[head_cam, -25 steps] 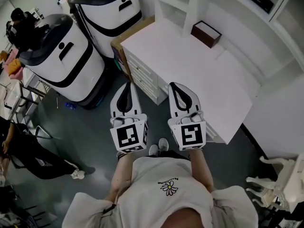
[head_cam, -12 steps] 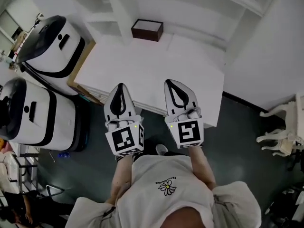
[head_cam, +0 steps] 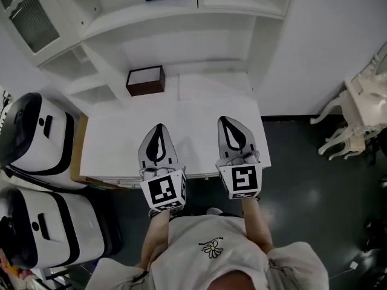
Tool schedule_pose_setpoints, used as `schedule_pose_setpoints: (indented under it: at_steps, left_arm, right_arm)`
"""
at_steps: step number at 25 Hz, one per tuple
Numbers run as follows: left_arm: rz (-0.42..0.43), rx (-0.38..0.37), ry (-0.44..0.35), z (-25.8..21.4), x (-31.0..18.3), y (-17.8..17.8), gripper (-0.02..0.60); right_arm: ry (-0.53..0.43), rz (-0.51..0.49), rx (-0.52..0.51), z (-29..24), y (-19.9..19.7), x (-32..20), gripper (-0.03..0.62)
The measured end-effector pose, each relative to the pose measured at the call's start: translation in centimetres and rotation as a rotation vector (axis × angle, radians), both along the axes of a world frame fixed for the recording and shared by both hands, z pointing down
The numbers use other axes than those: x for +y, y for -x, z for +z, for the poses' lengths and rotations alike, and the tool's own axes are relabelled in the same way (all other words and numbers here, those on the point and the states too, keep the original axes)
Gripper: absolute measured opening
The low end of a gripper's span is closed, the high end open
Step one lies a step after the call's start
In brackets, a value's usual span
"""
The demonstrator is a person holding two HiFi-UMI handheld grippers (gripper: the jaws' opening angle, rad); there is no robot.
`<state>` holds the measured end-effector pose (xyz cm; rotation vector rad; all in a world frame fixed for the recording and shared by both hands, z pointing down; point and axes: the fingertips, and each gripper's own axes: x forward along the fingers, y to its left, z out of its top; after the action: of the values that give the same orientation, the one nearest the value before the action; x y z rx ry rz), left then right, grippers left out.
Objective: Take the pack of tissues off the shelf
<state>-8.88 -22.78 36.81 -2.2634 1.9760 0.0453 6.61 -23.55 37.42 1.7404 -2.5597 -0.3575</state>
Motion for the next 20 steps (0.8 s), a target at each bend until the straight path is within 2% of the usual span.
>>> schedule_pose_setpoints:
  at_steps: [4,10,16,20]
  left_arm:
    - [0.090,-0.007,-0.005,-0.5,-2.3,1.0,0.000]
    - [0.158,-0.003,-0.012,-1.1,-4.5,3.4,0.000]
    - [0.184,0.015,-0.014,-1.3,-5.7,5.6,0.000]
    - [0.179,0.016,-0.014,-1.2,-6.4,6.9,0.000]
  right_arm:
    - [0.000,0.119,-0.020,-0.3,-0.1,-0.9,0.003]
    - [-0.011,0.198,-0.046,-0.6,1.2,-1.4,0.003]
    - [0.035,0.224,-0.107,1.0,2.6,-2.1,0.003]
    - [0.033,0.224,-0.108,0.7,3.7,-2.7,0.003]
